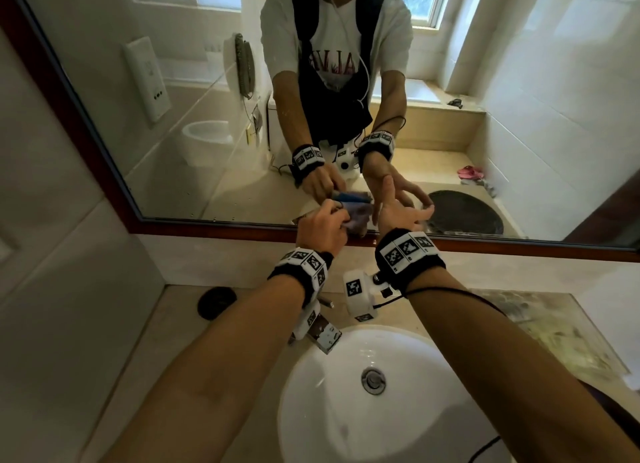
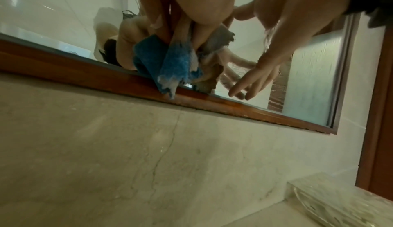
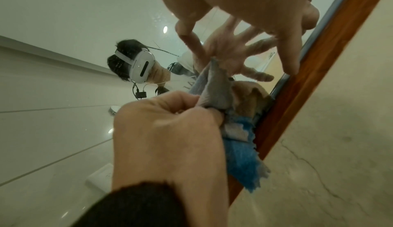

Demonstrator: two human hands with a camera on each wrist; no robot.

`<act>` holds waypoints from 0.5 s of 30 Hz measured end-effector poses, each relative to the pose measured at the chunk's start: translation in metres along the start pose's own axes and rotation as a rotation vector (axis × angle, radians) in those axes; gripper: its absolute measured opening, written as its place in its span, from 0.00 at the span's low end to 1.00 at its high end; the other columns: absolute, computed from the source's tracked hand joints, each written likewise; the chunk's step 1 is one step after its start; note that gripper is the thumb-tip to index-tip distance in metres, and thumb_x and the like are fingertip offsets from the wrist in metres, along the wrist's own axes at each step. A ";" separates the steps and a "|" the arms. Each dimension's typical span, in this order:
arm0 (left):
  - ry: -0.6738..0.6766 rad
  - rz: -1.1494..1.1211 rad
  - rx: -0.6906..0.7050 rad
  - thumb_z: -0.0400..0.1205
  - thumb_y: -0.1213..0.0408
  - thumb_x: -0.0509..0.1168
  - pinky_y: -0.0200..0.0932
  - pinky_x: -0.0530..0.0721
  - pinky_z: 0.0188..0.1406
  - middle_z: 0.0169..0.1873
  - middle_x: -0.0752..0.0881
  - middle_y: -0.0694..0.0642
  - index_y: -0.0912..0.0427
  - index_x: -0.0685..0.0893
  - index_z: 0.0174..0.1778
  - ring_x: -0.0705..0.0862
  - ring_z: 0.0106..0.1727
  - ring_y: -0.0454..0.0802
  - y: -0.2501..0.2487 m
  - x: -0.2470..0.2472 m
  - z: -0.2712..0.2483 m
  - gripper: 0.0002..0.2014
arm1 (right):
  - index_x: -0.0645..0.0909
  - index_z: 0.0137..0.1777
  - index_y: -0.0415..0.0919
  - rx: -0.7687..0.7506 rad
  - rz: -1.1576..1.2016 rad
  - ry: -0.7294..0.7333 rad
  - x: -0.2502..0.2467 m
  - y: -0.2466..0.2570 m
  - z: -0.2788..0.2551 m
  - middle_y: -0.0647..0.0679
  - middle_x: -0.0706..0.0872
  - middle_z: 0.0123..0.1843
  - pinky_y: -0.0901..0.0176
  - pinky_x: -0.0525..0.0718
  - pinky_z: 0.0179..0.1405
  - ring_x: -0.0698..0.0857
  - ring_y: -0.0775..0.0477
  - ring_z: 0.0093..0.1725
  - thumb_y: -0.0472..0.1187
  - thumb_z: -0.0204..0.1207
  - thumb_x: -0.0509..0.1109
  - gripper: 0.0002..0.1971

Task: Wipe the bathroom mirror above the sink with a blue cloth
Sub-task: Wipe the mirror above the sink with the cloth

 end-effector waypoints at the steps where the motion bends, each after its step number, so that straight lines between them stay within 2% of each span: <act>1: -0.002 0.014 -0.004 0.65 0.70 0.78 0.36 0.70 0.25 0.38 0.85 0.58 0.60 0.89 0.36 0.82 0.27 0.57 0.003 0.000 -0.001 0.07 | 0.41 0.85 0.50 -0.005 0.000 -0.009 0.000 0.000 -0.001 0.38 0.55 0.85 0.35 0.64 0.76 0.61 0.30 0.81 0.71 0.67 0.70 0.57; 5: 0.007 0.075 -0.082 0.70 0.69 0.74 0.38 0.69 0.22 0.38 0.83 0.59 0.60 0.88 0.37 0.80 0.26 0.58 0.038 -0.010 -0.008 0.03 | 0.39 0.85 0.53 -0.018 0.021 -0.042 0.006 -0.001 -0.004 0.39 0.53 0.86 0.33 0.60 0.77 0.59 0.30 0.82 0.72 0.68 0.68 0.55; 6: 0.037 0.105 -0.112 0.73 0.68 0.72 0.41 0.68 0.24 0.42 0.83 0.59 0.60 0.88 0.39 0.81 0.29 0.59 0.049 -0.014 -0.010 0.02 | 0.39 0.85 0.53 -0.019 0.029 -0.050 0.006 -0.001 -0.005 0.39 0.52 0.86 0.32 0.59 0.77 0.58 0.29 0.82 0.73 0.68 0.67 0.55; 9: 0.141 0.204 -0.202 0.79 0.63 0.66 0.48 0.73 0.33 0.52 0.82 0.59 0.59 0.88 0.50 0.83 0.43 0.61 0.096 -0.029 -0.020 0.08 | 0.38 0.85 0.56 -0.004 0.074 -0.055 0.014 -0.007 -0.011 0.40 0.52 0.86 0.29 0.59 0.77 0.57 0.28 0.82 0.78 0.64 0.64 0.57; 12: 0.130 0.249 -0.281 0.79 0.62 0.66 0.50 0.75 0.36 0.52 0.81 0.59 0.59 0.87 0.51 0.83 0.47 0.62 0.146 -0.054 -0.032 0.09 | 0.39 0.85 0.54 0.033 0.148 -0.072 0.028 -0.017 -0.020 0.39 0.58 0.85 0.30 0.65 0.76 0.63 0.27 0.80 0.81 0.60 0.62 0.60; 15: 0.072 0.226 -0.314 0.77 0.64 0.66 0.49 0.75 0.35 0.51 0.82 0.61 0.60 0.88 0.49 0.82 0.46 0.63 0.169 -0.076 -0.036 0.09 | 0.39 0.85 0.51 0.018 0.113 -0.067 0.043 -0.020 -0.040 0.37 0.59 0.84 0.33 0.63 0.77 0.65 0.29 0.80 0.78 0.65 0.62 0.57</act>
Point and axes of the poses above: each hand's wrist, its own z-axis towards the middle knuckle, its own x-axis out of the palm, y = z × x, the point moved 10 cm from there along z, towards the middle knuckle
